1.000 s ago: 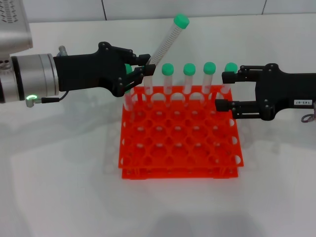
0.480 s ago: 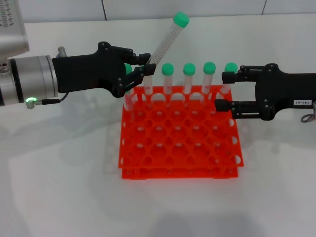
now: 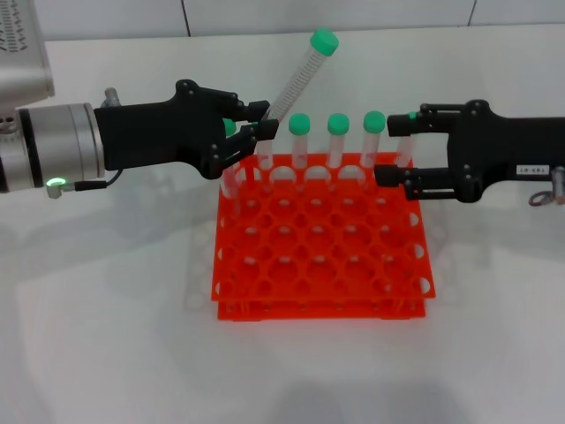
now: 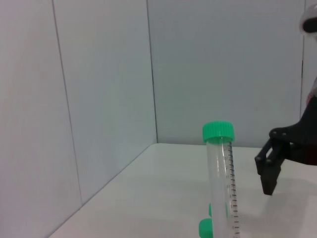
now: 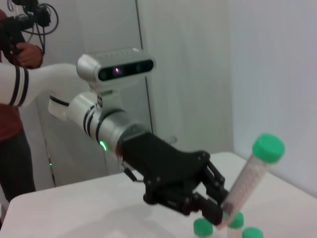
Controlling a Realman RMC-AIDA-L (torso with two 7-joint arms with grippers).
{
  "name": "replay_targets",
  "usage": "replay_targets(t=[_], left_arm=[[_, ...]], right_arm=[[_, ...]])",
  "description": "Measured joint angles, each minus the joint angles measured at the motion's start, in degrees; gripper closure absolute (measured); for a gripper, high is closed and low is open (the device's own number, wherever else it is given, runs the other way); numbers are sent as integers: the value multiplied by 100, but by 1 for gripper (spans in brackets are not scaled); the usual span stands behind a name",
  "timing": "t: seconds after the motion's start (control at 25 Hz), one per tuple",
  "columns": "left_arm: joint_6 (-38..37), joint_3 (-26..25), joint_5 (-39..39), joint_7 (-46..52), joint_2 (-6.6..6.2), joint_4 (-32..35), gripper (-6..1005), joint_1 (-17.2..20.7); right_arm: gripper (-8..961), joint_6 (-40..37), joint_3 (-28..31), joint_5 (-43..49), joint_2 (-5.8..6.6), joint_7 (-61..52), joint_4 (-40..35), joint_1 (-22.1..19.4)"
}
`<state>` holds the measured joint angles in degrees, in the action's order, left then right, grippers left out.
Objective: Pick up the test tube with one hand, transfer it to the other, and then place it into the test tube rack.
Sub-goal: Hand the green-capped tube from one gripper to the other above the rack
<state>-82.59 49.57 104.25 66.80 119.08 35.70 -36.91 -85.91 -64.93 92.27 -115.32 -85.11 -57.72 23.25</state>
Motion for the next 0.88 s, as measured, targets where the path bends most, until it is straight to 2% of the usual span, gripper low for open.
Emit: replay_targets(t=[0.52,0.88], left_arm=[[-12,63,16,0,-8,-20,819,-1],[-12,62,11,0,-8,-19,819,0]], right_arm=[[262,470,-231,-252,-37,-37,233,599],[262,612,-301,-381,-38,-38,277,785]])
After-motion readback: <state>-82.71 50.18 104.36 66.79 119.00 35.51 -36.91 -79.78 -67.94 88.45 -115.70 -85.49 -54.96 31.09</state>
